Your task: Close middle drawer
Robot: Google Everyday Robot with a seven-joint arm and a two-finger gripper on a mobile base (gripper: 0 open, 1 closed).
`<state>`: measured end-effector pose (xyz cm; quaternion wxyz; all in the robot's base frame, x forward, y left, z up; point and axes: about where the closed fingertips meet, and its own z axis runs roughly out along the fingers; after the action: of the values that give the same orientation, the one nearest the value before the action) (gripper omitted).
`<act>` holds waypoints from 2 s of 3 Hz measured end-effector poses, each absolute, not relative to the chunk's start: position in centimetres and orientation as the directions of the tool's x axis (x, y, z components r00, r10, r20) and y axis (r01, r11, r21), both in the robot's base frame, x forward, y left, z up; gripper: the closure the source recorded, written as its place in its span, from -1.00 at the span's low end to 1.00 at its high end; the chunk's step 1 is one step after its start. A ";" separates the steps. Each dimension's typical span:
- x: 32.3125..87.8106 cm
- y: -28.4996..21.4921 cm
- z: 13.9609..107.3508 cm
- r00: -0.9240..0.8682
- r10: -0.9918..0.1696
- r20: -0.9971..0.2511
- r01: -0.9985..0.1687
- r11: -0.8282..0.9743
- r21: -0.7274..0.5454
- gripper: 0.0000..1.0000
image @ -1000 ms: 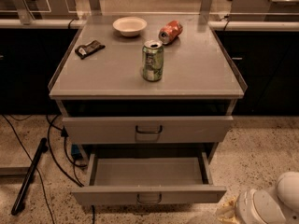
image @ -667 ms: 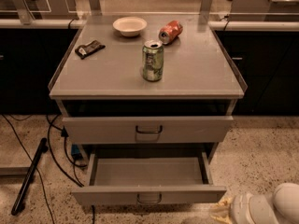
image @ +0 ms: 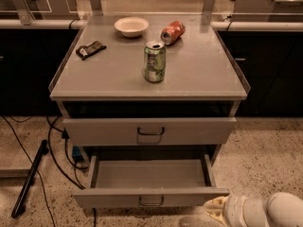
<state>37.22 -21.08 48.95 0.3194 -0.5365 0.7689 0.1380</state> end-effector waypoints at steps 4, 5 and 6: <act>41.3 -18.4 43.4 -0.112 -0.782 -0.614 -0.890 0.354 -0.289 1.00; 42.2 -18.1 42.3 -0.105 -0.794 -0.599 -0.888 0.346 -0.303 1.00; 43.2 -17.8 41.7 -0.092 -0.796 -0.598 -0.881 0.345 -0.323 1.00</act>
Offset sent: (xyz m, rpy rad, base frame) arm 0.0299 0.0141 -0.0395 -0.0323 -0.1577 -0.0051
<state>43.16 -17.76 41.67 0.3604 -0.5692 0.7367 0.0591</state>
